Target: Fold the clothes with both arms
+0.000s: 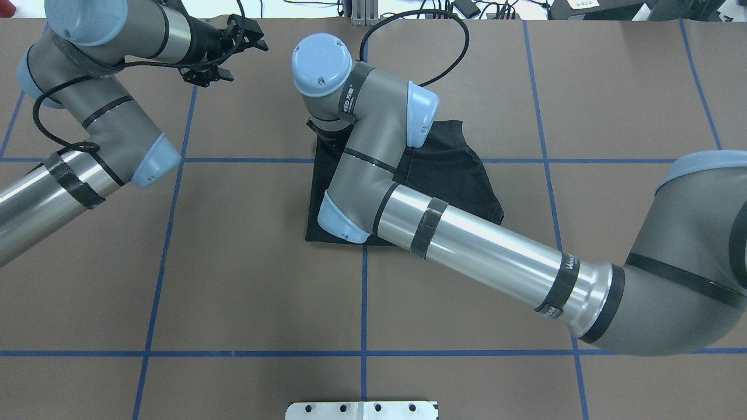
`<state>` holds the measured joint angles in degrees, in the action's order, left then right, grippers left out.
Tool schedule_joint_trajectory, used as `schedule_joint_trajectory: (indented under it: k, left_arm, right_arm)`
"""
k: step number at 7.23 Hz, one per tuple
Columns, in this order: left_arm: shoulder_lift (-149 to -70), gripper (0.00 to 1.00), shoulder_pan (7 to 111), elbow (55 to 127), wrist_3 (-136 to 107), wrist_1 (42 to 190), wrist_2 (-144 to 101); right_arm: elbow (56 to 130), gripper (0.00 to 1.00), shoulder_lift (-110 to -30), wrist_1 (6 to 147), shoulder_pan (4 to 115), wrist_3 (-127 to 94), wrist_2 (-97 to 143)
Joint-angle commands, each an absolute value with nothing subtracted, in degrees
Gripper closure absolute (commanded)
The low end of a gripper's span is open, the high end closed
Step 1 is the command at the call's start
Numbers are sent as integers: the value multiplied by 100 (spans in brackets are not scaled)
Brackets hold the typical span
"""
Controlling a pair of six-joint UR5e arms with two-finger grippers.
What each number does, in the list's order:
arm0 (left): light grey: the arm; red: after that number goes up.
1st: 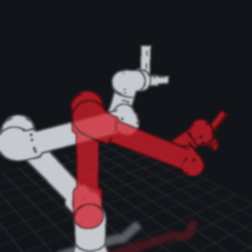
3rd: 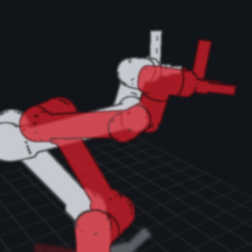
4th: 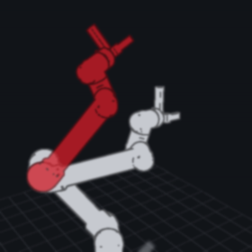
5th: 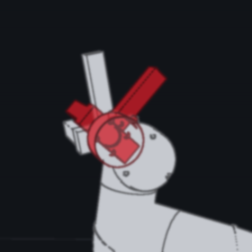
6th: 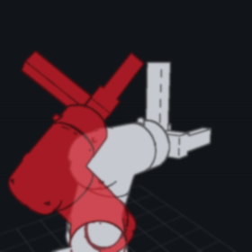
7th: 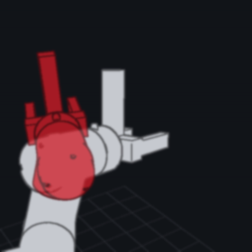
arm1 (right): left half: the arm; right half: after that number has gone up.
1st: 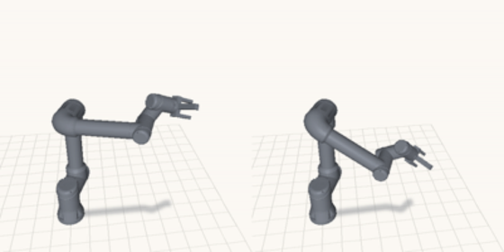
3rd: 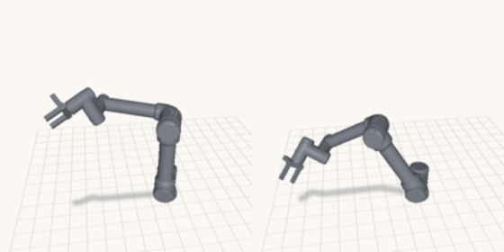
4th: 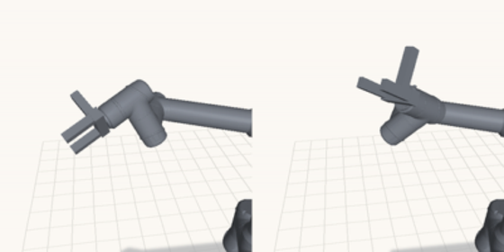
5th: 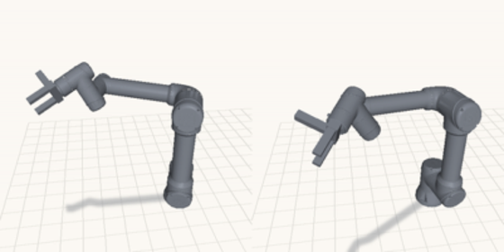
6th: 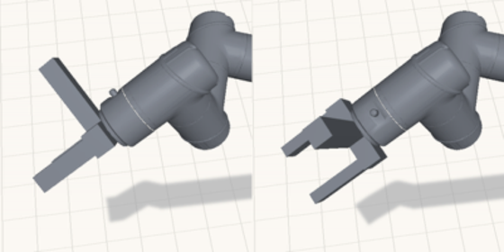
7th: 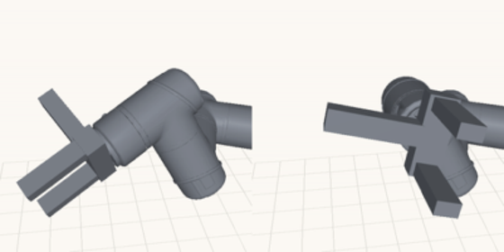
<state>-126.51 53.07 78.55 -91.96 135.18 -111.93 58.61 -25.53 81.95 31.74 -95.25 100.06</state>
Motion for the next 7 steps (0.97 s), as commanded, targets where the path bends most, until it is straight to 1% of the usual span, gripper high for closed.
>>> schedule_joint_trajectory:
  k: [1, 2, 3, 4, 5, 6, 7]
  left_arm:
    - [-12612, 0, 5317, 7936, -9202, 13518, -11197]
    - [-12604, 0, 5317, 7937, -9202, 13509, -11189]
    - [-12604, 0, 5326, 7963, -9202, 13509, -11188]
    - [-12560, 0, 5317, 8111, -9202, 13335, -11180]
    - [-12464, 0, 5309, 8252, -9202, 13298, -11180]
    - [-12437, 0, 5309, 8270, -9211, 13307, -11171]
    - [-12437, 0, 5309, 8297, -9211, 13298, -11171]
  right_arm:
    - [5592, 100, -2540, 7983, 3251, -9510, 9730]
    - [5251, 100, -2427, 7615, 3330, -9510, 9729]
    - [4647, 100, -2139, 7202, 3366, -9518, 9729]
    - [4362, 100, -1953, 6876, 3427, -9658, 9738]
    - [4142, 100, -1760, 6856, 3506, -9720, 9721]
    - [3835, 100, -1680, 6568, 3542, -9895, 9407]
    - [3327, 100, -1574, 5922, 3542, -10462, 9065]
